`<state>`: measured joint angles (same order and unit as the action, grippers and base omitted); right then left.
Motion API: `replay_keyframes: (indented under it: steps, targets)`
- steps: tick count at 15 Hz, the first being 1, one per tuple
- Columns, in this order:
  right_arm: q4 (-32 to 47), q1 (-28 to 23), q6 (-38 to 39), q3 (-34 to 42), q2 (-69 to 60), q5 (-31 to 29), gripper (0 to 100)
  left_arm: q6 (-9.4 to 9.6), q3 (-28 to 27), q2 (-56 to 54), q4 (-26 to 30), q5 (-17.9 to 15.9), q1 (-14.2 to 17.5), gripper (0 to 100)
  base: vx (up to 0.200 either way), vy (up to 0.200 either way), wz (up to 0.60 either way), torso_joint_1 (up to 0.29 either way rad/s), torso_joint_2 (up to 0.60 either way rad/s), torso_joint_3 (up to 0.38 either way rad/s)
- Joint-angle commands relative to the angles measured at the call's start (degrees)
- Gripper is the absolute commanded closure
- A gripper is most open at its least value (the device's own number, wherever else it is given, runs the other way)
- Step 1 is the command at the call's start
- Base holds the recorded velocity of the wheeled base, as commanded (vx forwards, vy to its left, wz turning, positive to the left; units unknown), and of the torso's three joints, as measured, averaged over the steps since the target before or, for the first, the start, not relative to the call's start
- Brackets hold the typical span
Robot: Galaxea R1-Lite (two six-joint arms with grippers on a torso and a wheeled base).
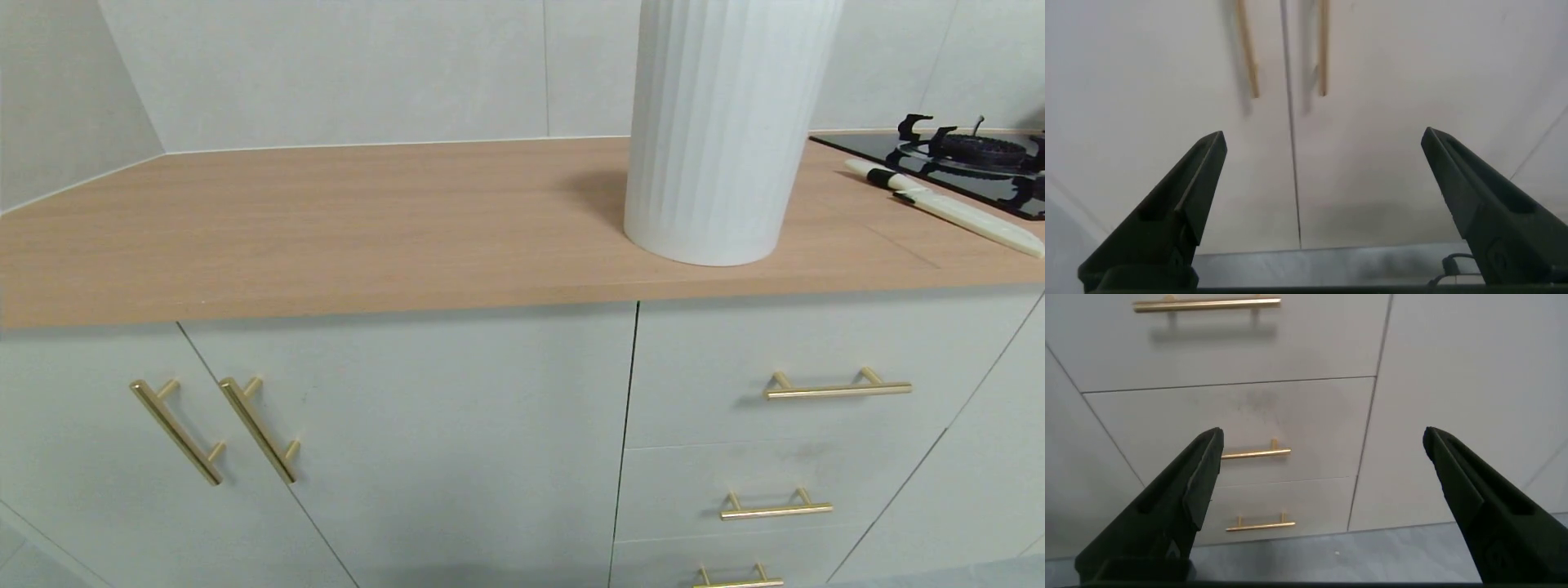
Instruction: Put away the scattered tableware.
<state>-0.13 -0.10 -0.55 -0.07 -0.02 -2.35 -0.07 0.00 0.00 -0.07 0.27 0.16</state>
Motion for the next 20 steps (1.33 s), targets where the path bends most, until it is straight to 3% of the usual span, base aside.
replay_keyframes:
  steps: [1, 6, 20]
  targets:
    - [-0.04, 0.01, 0.02, -0.01, 0.11, -0.02, 0, -0.01, 0.00, 0.00, -0.01, 0.08, 0.02, 0, 0.000, 0.000, 0.00, 0.000, 0.00, 0.000]
    - [-0.04, 0.01, -0.07, -0.01, 0.11, -0.02, 0, 0.07, 0.00, 0.00, -0.01, 0.00, 0.02, 0, 0.000, 0.000, 0.00, 0.000, 0.00, 0.000]
    - [-0.04, 0.01, -0.07, 0.07, 0.11, -0.02, 0, 0.07, 0.00, 0.00, -0.01, 0.00, 0.02, 0, 0.000, -0.200, 0.00, 0.001, 0.00, 0.002]
